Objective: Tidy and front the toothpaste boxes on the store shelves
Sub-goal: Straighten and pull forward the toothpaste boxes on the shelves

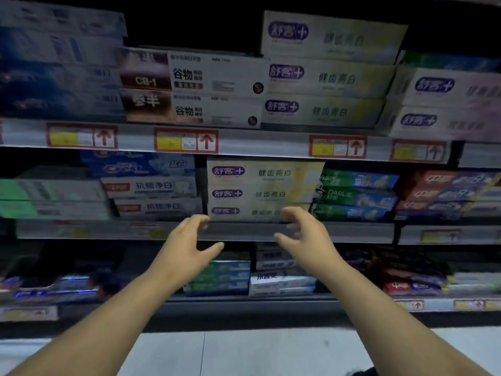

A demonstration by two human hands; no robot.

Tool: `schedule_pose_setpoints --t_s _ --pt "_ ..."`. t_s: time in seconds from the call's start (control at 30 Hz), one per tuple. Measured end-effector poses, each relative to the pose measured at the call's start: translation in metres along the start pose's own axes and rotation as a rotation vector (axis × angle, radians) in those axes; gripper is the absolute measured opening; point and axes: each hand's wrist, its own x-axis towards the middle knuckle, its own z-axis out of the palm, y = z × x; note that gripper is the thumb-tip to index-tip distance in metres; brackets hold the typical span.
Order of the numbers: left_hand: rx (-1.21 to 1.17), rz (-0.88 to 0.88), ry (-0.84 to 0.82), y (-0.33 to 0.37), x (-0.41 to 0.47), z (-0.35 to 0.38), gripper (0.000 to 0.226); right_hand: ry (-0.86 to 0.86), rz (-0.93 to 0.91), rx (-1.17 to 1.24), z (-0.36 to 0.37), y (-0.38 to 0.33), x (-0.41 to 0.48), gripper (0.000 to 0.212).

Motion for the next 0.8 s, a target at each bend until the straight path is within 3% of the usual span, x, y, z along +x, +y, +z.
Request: schedule_pose_setpoints --t_s 0.3,0.47,0.8 --pt "-0.246 -0.167 0.112 0.006 0.02 -0.001 0.075 0.197 0.065 0.144 -0.005 0.002 0.015 0.055" --pt "-0.371 -0.08 0.123 0.018 0.013 -0.002 0.082 0.315 0.124 0.3 -0.012 0.001 0.01 0.047" --pt "-0.52 -0.052 0.23 0.043 0.017 0.0 0.078 0.474 0.19 0.479 -0.028 -0.007 0.02 0.068"
